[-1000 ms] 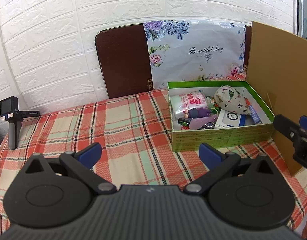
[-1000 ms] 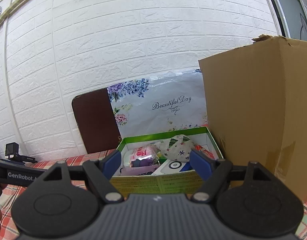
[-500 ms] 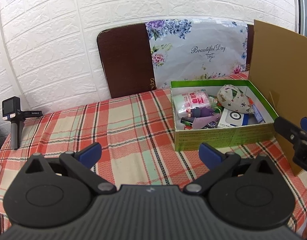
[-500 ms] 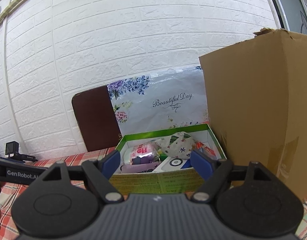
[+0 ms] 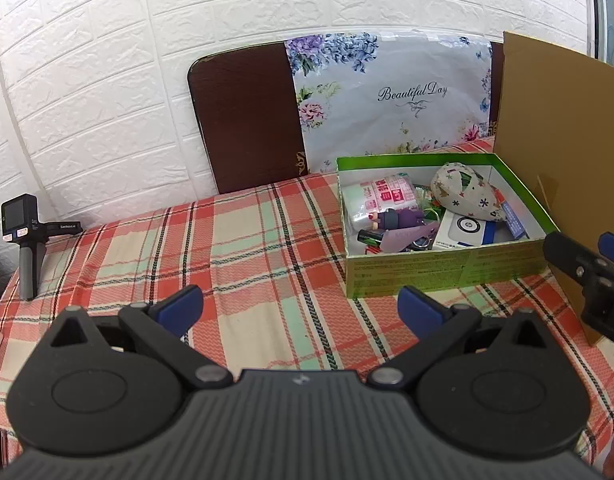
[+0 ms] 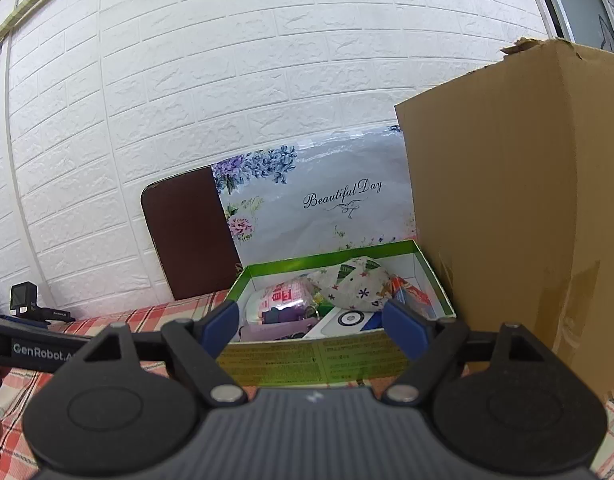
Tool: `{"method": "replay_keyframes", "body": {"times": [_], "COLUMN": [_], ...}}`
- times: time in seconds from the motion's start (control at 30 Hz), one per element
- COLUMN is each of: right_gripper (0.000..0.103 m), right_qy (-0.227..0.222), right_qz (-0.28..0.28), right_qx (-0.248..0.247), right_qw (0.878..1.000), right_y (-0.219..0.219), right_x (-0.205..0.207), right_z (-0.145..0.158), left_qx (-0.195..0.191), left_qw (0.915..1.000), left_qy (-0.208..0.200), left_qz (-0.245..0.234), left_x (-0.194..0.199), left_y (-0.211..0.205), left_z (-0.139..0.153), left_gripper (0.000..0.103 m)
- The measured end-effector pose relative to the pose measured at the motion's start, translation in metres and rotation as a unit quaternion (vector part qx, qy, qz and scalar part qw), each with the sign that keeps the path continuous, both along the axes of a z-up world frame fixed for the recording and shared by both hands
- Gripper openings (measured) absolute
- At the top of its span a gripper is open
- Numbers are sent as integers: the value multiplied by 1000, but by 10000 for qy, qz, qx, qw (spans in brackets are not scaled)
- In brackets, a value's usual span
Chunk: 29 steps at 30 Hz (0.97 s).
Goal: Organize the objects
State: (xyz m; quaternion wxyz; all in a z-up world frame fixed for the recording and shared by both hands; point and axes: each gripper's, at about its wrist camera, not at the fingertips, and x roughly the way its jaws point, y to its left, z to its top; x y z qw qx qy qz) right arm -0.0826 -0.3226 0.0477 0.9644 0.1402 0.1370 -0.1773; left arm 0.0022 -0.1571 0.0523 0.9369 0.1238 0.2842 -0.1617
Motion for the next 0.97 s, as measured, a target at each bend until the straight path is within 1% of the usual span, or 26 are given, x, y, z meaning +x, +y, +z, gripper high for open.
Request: {"method": "replay_keyframes", "body": {"times": [0.53,0.77,0.87,0.97], "right_gripper": [83,83,83,84], "right_qy": [14,46,37,-8], "right_qz": [1,7,3,-38], "right_qx": [-37,22,-7,8], "right_qw": [10000,10000,10000,10000], "right_y": [2,-1,-2,-5], "right_x": [1,0,-2,-4], "right_z": [2,1,2,4], "left_qx": [41,-61,-79,-100], "left_qw": [9999,9996,9993,9992], "left_qy": [65,183,53,1], "left_qz": [-119,-208,-348,-379], "left_x": [0,2,-3,-5], "left_y": [-6,-9,-13,-15], "left_z": [1,-1,1,3], "left_gripper": [103,103,103,103]}}
